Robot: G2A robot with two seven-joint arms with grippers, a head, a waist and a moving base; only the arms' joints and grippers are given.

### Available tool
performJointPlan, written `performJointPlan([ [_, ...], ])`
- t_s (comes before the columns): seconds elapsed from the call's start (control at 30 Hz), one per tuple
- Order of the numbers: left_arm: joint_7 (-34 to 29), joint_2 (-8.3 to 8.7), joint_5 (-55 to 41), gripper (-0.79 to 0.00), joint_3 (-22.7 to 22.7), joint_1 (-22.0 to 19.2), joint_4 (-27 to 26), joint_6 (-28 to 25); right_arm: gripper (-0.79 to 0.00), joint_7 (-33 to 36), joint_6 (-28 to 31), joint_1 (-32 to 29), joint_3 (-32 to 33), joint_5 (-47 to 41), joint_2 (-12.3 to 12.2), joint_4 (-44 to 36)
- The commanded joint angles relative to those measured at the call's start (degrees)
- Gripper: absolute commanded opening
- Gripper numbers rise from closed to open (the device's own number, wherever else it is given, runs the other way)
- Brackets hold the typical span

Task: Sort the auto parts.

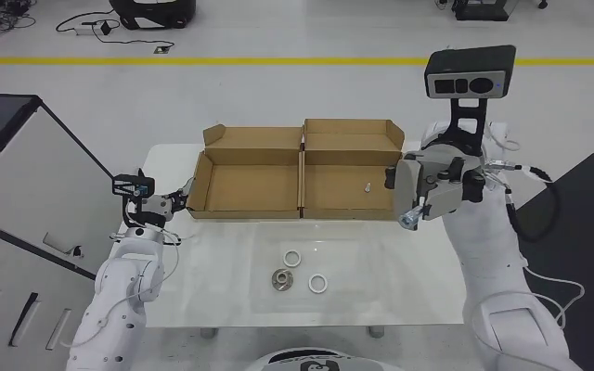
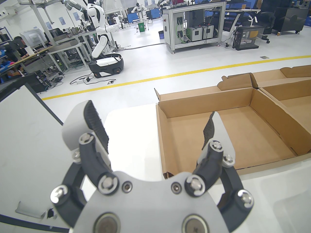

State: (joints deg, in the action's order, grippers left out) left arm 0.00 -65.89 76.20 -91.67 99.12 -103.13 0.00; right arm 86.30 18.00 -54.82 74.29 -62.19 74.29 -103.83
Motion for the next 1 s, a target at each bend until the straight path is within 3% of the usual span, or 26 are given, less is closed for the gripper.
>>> performJointPlan([
  [0.0,0.0,0.00,0.0,0.000,0.0,0.0,0.0,0.0,-0.785,-0.9,-0.1,-0.3,0.0,0.0,0.0,-0.3],
  [0.47,0.0,0.00,0.0,0.000,0.0,0.0,0.0,0.0,-0.785,-0.6,0.5,-3.8,3.5,-5.8,-0.1,-2.0],
  [0.97,0.0,0.00,0.0,0.000,0.0,0.0,0.0,0.0,-0.785,-0.4,0.4,-3.9,3.7,-5.8,-0.1,-2.0],
])
